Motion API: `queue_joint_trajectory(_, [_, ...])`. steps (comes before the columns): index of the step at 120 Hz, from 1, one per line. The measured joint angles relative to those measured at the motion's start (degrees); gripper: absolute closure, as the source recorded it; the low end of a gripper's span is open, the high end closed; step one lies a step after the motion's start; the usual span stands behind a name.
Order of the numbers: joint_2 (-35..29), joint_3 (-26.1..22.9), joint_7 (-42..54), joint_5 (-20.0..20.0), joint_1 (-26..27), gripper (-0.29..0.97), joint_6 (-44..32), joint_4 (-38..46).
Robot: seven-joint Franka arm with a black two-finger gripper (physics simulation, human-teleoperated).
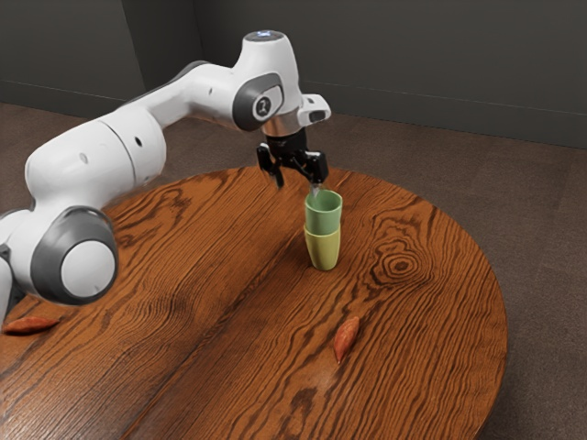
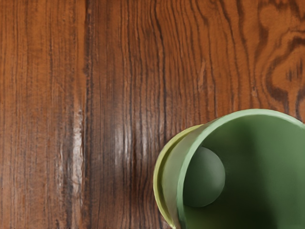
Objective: Place the left cup onto the right cup
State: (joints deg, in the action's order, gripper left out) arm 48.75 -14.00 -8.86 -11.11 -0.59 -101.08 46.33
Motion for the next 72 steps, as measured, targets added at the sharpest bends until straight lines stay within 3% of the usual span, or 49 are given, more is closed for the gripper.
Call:
queue_joint_trajectory(26, [-21.11,0.03,-0.01,-0.20,-3.16,0.02,3.68,20.28])
queue_joint_trajectory(48, [-34.15,0.03,0.50,0.25,-6.87,0.01,8.98,33.39])
queue_joint_trajectory(72, [-40.27,-0.01,4.49,1.58,-8.91,0.00,11.65,37.78])
